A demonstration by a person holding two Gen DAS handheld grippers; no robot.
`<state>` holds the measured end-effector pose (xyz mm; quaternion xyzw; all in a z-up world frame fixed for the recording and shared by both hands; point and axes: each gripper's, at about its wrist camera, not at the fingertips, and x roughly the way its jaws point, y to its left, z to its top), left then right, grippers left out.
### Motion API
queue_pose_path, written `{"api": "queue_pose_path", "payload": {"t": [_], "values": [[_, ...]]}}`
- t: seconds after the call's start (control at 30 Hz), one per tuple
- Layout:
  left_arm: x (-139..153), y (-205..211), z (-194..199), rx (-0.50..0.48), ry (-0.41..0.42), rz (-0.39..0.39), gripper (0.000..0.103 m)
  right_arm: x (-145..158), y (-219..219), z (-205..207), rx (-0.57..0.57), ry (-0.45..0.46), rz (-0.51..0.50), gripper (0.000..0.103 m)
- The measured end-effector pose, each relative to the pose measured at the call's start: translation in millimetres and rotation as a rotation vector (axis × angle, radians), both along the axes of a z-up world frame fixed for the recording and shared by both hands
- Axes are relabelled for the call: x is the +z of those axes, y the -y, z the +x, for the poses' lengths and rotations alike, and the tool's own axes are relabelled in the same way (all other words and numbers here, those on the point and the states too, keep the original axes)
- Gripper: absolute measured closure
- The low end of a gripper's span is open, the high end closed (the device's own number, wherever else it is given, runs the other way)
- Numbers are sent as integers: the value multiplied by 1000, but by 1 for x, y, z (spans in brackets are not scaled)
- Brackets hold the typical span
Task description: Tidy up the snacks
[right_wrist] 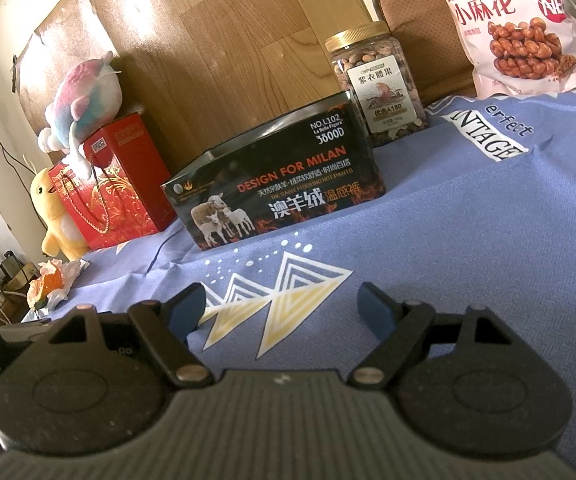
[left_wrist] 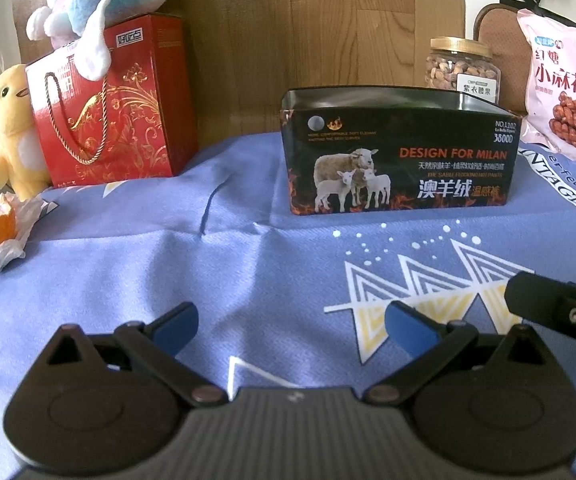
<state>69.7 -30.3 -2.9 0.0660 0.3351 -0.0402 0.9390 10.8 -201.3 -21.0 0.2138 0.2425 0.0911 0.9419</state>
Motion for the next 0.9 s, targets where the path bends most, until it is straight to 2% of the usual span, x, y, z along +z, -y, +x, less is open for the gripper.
{"api": "queue_pose_path", "payload": {"t": [0.7, 0.9], "values": [[0, 0, 0, -1, 1, 1, 0, 0, 0, 0, 1, 1, 1, 18], [2, 5, -9, -40, 58, 18, 0, 0, 0, 0, 1, 1, 2, 18]]}}
